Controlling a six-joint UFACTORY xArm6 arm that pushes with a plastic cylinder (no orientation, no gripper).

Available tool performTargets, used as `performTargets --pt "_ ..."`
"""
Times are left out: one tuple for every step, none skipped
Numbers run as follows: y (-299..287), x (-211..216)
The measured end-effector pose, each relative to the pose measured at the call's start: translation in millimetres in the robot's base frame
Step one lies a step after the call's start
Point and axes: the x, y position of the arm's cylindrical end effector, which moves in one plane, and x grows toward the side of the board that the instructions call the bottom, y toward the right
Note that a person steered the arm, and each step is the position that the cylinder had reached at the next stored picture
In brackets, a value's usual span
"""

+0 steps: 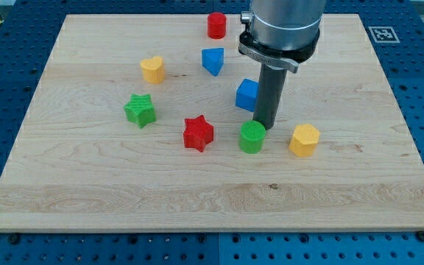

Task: Move the yellow hexagon to the bottom right corner of the board

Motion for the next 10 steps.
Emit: performTargets --pt "19 4" --pt "65 9" --pt "99 22" --pt "85 28" --pt "52 22" --pt "38 5" --pt "14 18" --pt "3 47" --pt "3 48" --pt "41 48"
